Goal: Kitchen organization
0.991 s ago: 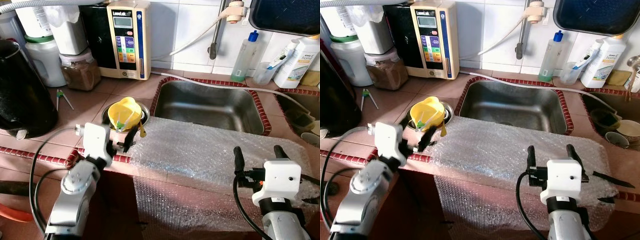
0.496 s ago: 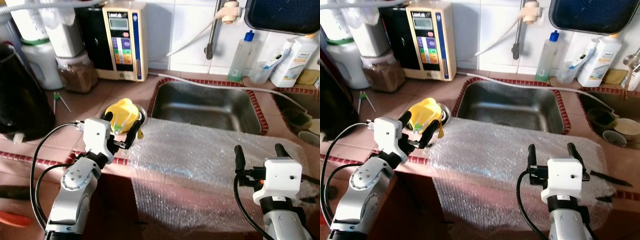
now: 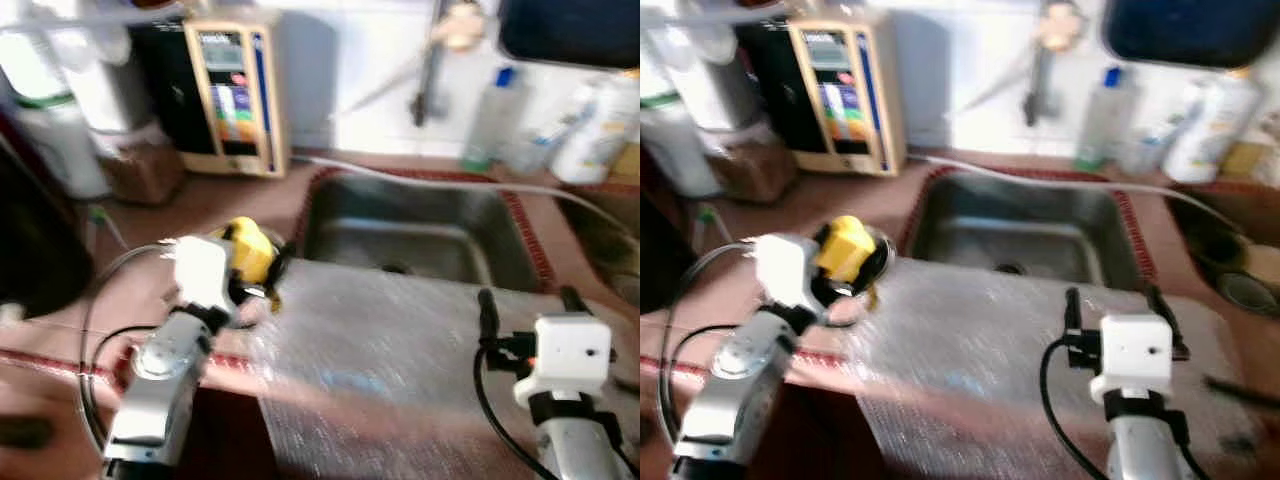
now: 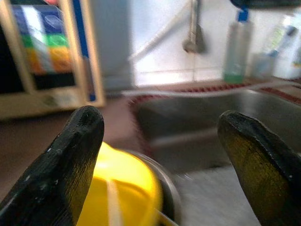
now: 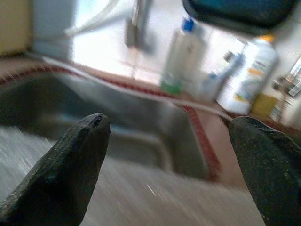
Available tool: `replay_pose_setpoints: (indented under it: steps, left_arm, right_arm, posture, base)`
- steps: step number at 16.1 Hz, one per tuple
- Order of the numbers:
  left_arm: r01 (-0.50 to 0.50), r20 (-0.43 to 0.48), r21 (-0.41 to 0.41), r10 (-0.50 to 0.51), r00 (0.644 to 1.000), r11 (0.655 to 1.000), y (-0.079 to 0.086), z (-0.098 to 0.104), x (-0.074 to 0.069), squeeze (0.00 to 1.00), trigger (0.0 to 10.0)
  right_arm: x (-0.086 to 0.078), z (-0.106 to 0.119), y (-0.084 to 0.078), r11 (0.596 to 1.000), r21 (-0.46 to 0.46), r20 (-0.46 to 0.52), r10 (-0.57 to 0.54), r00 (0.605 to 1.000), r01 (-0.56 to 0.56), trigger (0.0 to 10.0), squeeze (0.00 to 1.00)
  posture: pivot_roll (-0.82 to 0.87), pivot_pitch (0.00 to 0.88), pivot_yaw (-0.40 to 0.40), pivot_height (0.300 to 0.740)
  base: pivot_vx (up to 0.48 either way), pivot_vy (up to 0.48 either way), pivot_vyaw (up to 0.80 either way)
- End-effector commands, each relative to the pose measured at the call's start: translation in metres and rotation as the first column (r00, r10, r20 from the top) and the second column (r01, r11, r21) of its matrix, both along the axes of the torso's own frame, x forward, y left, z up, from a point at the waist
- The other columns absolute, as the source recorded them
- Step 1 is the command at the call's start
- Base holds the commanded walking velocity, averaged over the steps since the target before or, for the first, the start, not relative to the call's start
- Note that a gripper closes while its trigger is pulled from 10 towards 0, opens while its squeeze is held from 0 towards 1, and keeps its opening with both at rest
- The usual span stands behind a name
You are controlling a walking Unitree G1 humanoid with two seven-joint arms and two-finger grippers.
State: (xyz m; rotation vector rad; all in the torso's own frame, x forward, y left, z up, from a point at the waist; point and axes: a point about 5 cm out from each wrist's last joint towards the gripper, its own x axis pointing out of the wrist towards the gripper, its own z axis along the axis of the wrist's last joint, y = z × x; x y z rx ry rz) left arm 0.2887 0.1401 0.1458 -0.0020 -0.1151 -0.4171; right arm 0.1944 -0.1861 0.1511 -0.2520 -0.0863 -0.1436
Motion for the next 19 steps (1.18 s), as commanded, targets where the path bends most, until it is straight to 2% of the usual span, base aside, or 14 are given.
replay_pose_setpoints:
  steps: [1,3,7,9,11,12,14,15,17,19]
  left_arm:
    - [-0.032,0.011,0.005,0.032,0.999,0.999,0.012,0.004,0.000,0.00,10.0]
    - [-0.026,0.017,-0.005,0.026,1.000,1.000,0.011,0.005,-0.003,0.00,10.0]
    - [-0.011,-0.001,0.054,0.011,1.000,0.998,0.013,-0.003,-0.010,0.00,10.0]
    - [-0.034,0.047,0.101,0.029,0.998,0.994,0.015,0.000,-0.010,0.00,10.0]
    - [-0.042,0.054,0.098,0.037,0.998,0.994,0.020,0.002,-0.013,0.00,10.0]
    - [-0.013,0.042,0.104,0.008,0.999,0.994,0.024,-0.002,-0.018,0.00,10.0]
    - [-0.059,0.005,0.093,0.058,0.998,0.994,0.034,-0.009,-0.015,0.00,10.0]
    - [-0.074,0.015,0.101,0.073,0.997,0.992,0.036,-0.009,-0.012,0.00,10.0]
    - [-0.043,0.017,0.092,0.042,0.999,0.995,0.031,-0.009,-0.008,0.00,10.0]
    - [0.002,-0.019,0.094,0.000,1.000,0.996,0.031,-0.018,-0.011,0.00,10.0]
  right_arm:
    - [0.001,0.002,0.004,1.000,0.003,0.011,0.009,1.000,-0.009,10.0,0.00]
    - [0.001,0.002,0.004,1.000,0.001,0.008,0.011,1.000,-0.011,10.0,0.00]
    - [0.001,0.000,0.005,1.000,0.000,0.004,0.015,1.000,-0.015,10.0,0.00]
    - [0.002,0.002,0.006,1.000,0.001,0.011,0.020,1.000,-0.020,10.0,0.00]
    - [0.002,0.009,0.010,0.999,0.005,0.027,0.044,0.999,-0.044,10.0,0.00]
    - [-0.002,0.003,0.014,0.996,0.010,-0.010,0.091,0.996,-0.090,10.0,0.00]
    - [-0.007,-0.007,0.014,0.989,0.041,-0.062,0.144,0.988,-0.141,10.0,0.00]
    - [-0.007,-0.008,0.013,0.989,0.034,-0.065,0.146,0.987,-0.144,10.0,0.00]
    - [0.001,-0.009,0.010,0.988,0.033,-0.076,0.156,0.985,-0.153,10.0,0.00]
    - [0.004,-0.010,0.011,0.980,0.041,-0.092,0.195,0.976,-0.192,10.0,0.00]
  posture:
    - [-0.08,0.000,0.027,0.740]
    - [-0.08,0.000,0.026,0.740]
    - [-0.07,0.000,0.024,0.740]
    - [-0.07,0.000,0.022,0.740]
    - [-0.06,0.000,0.019,0.740]
    - [-0.05,0.000,0.016,0.740]
    - [-0.04,0.000,0.014,0.740]
    - [-0.04,0.000,0.014,0.740]
    - [-0.05,0.000,0.015,0.740]
    - [-0.05,0.000,0.016,0.740]
  base:
    - [0.000,0.000,0.00]
    - [0.000,0.000,0.00]
    - [0.000,0.000,0.00]
    - [0.000,0.000,0.00]
    - [0.000,0.000,0.00]
    - [0.000,0.000,0.00]
    - [0.000,0.000,0.00]
    - [0.000,0.000,0.00]
    - [0.000,0.000,0.00]
    - [0.000,0.000,0.00]
